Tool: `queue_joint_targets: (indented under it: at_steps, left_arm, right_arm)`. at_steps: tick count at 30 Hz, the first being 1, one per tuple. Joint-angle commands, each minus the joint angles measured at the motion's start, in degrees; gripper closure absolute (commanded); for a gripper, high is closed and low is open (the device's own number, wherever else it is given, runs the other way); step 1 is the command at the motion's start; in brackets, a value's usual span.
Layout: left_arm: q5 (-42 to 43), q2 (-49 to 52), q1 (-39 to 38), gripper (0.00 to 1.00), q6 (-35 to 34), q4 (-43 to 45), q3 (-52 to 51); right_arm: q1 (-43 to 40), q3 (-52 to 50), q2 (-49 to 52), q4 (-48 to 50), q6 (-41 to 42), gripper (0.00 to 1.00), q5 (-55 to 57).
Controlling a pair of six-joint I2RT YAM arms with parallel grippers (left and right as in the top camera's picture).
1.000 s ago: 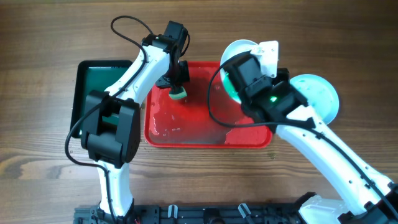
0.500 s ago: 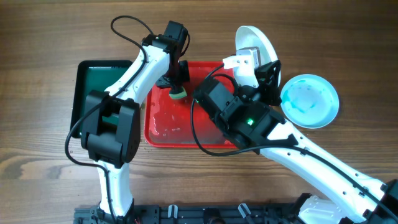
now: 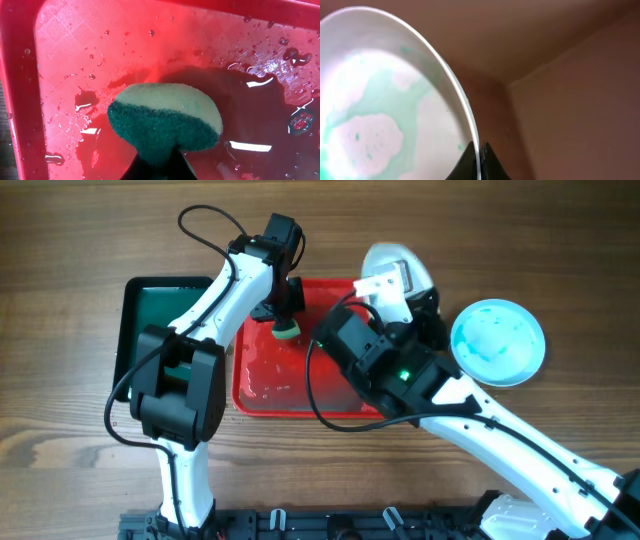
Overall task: Clean dirty plates on tray and stack at the side
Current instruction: 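Lift the last plate with the right gripper and stack it on the side plate, then move the sponge with the left gripper back into the green tray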
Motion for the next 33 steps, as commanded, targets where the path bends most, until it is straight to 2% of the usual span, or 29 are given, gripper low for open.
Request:
queue_joint_targets:
  at_steps: [1,3,6,8,11,16,19,21,27,32,33]
  left_arm:
    - [0.63,-1.16,0.17,0.96,0.5,0.72,-0.26]
    - [0.63,-1.16,0.17,0.96,0.48,1.22,-0.26]
    - [0.63,-1.16,0.15,0.96,0.5,1.46,-0.26]
    - [0.63,-1.16,0.15,0.96,0.52,1.44,-0.26]
    - [0.44,-1.16,0.17,0.96,0.52,1.46,-0.26]
    - [0.44,-1.16,0.17,0.96,0.72,1.51,-0.26]
    - [0.44,-1.16,0.15,0.96,0.7,1.51,-0.26]
    - [0.44,-1.16,0.15,0.96,0.68,1.73,-0.26]
    - [0.39,-1.16,0.15,0.96,0.68,2.36,-0.26]
    - [0.44,-1.16,0.17,0.96,0.68,2.75,-0.26]
    - [0.44,-1.16,0.15,0.96,0.68,2.8,-0.24]
  right_arm:
    - [-4.68,-0.61,-1.01,-2.75,6.6,0.96,-25.64]
    - [-8.52,-1.6,-1.01,-2.75,6.95,0.96,-35.56]
    - [-18.64,-1.73,-1.31,-1.03,6.49,0.96,-54.34]
    - [-26.71,-1.73,-1.64,0.52,3.74,0.96,-64.54]
    - [-40.35,-2.05,-1.64,0.9,2.38,0.96,-73.77]
    - [-56.35,-3.52,-1.6,1.99,3.85,0.96,-75.06]
    - [-64.89,-8.55,-1.6,4.68,7.54,0.96,-71.1]
    - [-71.36,-15.96,-1.6,10.34,11.41,0.96,-66.23]
    - [-74.51,-26.56,-0.5,24.0,11.47,0.96,-66.31]
    - [-74.47,-28.89,1.03,25.9,10.03,0.94,-72.13]
    - [-74.47,-28.89,1.03,25.73,8.59,0.81,-73.99]
